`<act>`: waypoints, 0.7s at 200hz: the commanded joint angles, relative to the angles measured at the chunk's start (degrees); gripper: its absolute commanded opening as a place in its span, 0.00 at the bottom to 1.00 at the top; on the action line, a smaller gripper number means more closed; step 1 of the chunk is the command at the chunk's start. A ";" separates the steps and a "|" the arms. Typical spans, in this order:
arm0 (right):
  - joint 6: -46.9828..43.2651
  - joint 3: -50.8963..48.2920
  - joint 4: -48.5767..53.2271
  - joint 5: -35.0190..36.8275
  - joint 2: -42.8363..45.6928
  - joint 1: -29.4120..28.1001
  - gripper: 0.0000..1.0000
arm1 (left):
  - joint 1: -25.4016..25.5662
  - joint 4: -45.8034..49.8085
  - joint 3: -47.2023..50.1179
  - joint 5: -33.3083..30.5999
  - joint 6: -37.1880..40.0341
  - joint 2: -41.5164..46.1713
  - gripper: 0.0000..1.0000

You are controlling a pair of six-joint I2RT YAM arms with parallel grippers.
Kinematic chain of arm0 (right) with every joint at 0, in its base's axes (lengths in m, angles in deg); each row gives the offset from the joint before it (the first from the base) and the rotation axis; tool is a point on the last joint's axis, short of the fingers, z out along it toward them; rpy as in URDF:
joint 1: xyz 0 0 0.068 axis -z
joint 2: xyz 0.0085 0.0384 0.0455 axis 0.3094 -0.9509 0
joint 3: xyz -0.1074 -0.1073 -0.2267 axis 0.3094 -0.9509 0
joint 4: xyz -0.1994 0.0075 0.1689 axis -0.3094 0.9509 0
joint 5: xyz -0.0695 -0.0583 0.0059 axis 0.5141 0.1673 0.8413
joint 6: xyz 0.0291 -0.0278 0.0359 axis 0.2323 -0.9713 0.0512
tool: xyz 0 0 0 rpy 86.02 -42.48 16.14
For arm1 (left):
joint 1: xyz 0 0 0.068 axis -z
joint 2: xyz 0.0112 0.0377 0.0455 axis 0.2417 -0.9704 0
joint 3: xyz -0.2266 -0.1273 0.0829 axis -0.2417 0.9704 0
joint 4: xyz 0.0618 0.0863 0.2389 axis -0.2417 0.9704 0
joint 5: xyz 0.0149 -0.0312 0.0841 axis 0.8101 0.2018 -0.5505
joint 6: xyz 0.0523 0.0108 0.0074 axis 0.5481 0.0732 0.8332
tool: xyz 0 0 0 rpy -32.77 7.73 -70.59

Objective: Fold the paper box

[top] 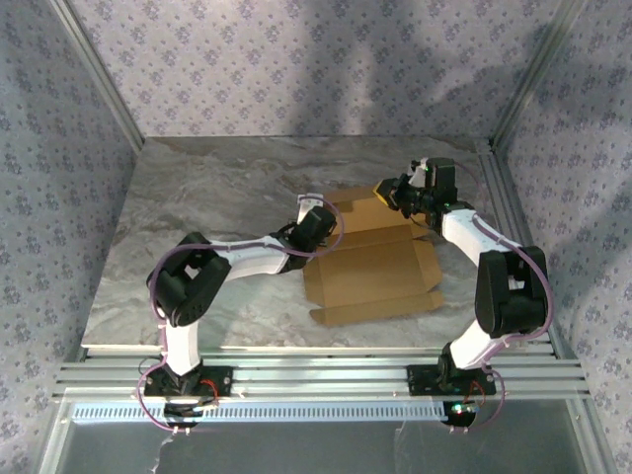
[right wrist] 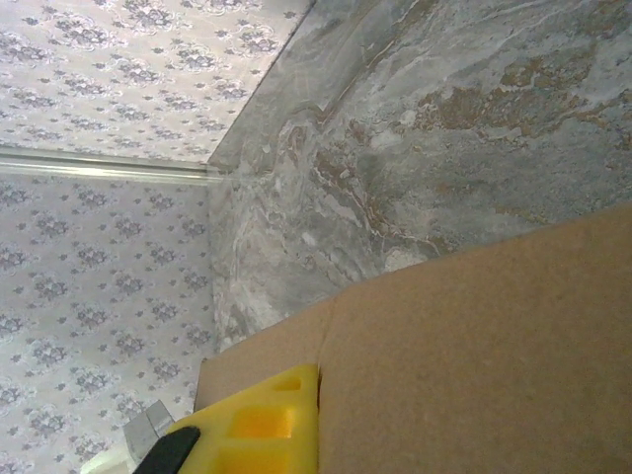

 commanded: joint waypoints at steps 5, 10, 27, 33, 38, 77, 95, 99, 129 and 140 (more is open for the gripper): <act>-0.57 -0.91 3.09 -2.61 2.47 -0.88 0.00 | -1.01 4.47 -1.28 -2.42 0.73 -2.74 0.05; -0.48 -0.91 2.96 -2.54 2.56 -0.92 0.00 | -1.00 4.83 -1.40 -3.01 0.69 -2.95 0.02; 0.01 -1.12 3.14 -1.89 3.10 -0.95 0.00 | -0.98 6.78 -1.94 -6.01 -0.20 -3.37 0.00; 0.19 -1.21 3.25 -1.56 3.33 -1.01 0.00 | -0.96 7.52 -2.16 -7.27 -0.48 -3.61 0.00; 0.41 -1.34 3.28 -1.30 3.55 -1.02 0.00 | -0.92 8.12 -2.28 -8.33 -0.66 -3.71 0.00; 1.74 -2.50 3.44 0.22 4.33 -1.59 0.00 | -0.64 13.01 -4.06 -13.98 -2.08 -4.99 0.00; 2.79 -2.56 2.92 -0.16 3.91 -1.76 0.00 | -0.55 12.30 -3.97 -12.77 -1.62 -5.19 0.00; 2.76 -2.39 3.05 -0.13 3.83 -1.73 0.00 | -0.56 11.90 -3.90 -12.20 -1.44 -5.28 0.00; 2.73 -1.47 4.00 -0.37 3.43 -1.80 0.00 | -0.67 9.36 -3.45 -6.44 0.19 -6.15 0.09; 2.63 -1.23 4.21 -0.43 3.40 -1.72 0.00 | -0.82 8.91 -3.22 -5.22 0.16 -6.52 0.13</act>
